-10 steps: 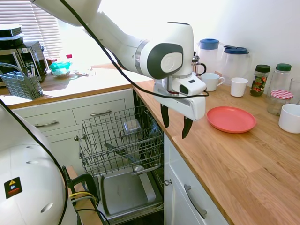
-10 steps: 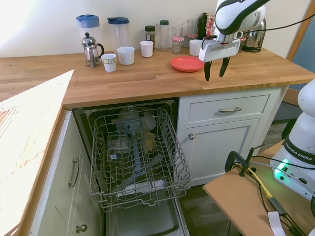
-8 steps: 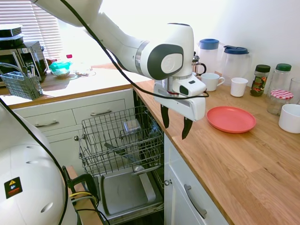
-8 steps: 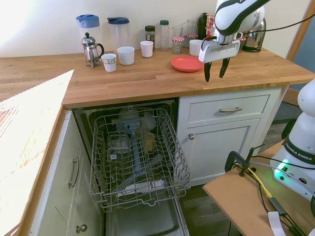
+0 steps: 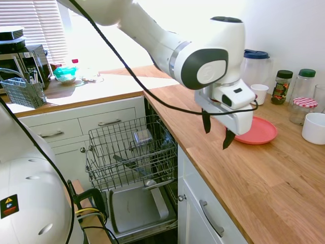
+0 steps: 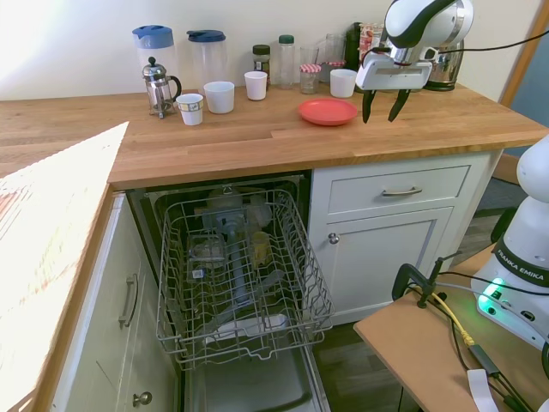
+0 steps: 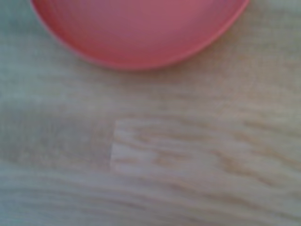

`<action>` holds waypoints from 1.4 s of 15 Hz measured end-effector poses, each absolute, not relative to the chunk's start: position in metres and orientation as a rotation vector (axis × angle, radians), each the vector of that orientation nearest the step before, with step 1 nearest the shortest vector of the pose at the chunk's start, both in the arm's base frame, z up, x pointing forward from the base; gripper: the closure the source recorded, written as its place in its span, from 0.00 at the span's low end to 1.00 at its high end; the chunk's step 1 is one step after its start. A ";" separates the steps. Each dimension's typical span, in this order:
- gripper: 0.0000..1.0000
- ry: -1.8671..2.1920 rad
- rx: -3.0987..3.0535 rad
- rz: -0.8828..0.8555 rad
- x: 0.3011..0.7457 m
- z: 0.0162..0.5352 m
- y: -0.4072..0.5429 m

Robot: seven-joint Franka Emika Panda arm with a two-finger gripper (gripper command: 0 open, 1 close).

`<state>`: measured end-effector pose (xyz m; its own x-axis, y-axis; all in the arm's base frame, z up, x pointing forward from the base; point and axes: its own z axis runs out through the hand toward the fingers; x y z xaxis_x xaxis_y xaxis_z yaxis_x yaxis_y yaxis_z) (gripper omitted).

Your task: Put the plate in the dishwasher

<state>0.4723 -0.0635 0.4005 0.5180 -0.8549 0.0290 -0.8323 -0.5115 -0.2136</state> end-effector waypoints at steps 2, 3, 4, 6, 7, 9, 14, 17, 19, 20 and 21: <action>0.00 1.452 -2.543 -0.189 0.503 0.405 -0.080; 0.00 1.453 -2.526 -0.180 0.520 0.405 -0.088; 0.00 1.448 -2.503 -0.175 0.535 0.406 -0.094; 0.00 1.440 -2.459 -0.155 0.560 0.404 -0.104; 0.00 1.446 -2.446 -0.126 0.569 0.402 -0.106; 0.00 1.468 -2.412 -0.065 0.583 0.386 -0.107; 0.00 1.521 -2.356 0.008 0.595 0.353 -0.113; 1.00 1.619 -2.295 0.028 0.595 0.352 -0.114; 1.00 1.695 -2.268 0.038 0.595 0.352 -0.114; 1.00 1.730 -2.261 0.042 0.594 0.352 -0.115; 1.00 1.766 -2.249 0.049 0.594 0.352 -0.116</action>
